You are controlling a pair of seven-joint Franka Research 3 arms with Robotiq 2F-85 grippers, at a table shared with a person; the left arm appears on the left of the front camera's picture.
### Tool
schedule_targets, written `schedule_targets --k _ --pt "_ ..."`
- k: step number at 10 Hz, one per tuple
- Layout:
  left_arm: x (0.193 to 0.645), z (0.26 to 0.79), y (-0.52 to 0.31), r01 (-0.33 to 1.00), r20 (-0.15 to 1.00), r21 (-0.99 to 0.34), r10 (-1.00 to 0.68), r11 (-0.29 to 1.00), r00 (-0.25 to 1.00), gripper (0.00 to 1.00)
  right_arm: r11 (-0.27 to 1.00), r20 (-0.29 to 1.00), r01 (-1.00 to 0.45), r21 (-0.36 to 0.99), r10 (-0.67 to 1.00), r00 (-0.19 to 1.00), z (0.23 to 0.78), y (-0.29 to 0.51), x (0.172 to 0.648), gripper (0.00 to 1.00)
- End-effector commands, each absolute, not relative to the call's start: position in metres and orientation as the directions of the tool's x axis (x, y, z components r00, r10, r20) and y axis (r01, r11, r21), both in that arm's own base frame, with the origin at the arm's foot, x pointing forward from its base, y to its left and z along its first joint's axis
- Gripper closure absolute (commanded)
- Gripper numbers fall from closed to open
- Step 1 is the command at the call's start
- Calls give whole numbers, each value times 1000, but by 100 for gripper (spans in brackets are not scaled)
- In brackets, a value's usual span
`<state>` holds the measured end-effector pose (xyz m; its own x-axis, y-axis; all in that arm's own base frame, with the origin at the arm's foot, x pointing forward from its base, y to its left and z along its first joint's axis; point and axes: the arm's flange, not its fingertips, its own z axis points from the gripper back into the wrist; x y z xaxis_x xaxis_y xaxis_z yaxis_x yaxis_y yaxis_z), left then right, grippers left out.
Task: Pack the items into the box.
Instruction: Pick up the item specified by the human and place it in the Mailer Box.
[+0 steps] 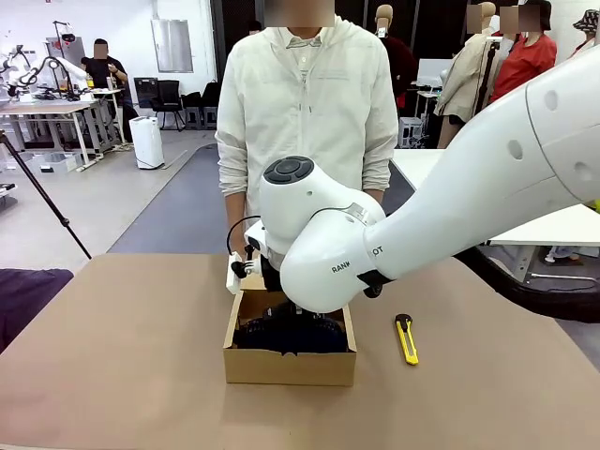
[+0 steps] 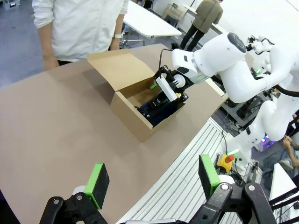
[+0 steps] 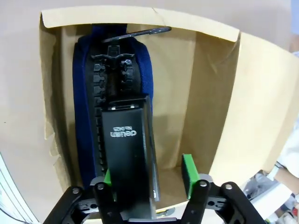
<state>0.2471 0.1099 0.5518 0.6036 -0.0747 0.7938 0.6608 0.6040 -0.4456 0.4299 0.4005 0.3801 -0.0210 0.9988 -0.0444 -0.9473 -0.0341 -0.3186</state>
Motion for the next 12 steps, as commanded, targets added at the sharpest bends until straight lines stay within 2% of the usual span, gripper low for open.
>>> schedule_targets --k 1,7,10,12 --pt "246 550 110 670 802 -439 -75 599 593 0 -8 -10 -947 -322 1000 -5 387 393 426 0" --pt "246 550 110 670 802 -439 -75 599 593 0 50 35 -945 -322 999 40 404 377 430 0" --pt "246 550 110 670 802 -439 -75 599 593 0 117 73 -933 -340 993 98 444 351 418 0" --pt "246 550 110 670 802 -439 -75 599 593 0 155 120 -968 -195 984 134 485 309 403 0"
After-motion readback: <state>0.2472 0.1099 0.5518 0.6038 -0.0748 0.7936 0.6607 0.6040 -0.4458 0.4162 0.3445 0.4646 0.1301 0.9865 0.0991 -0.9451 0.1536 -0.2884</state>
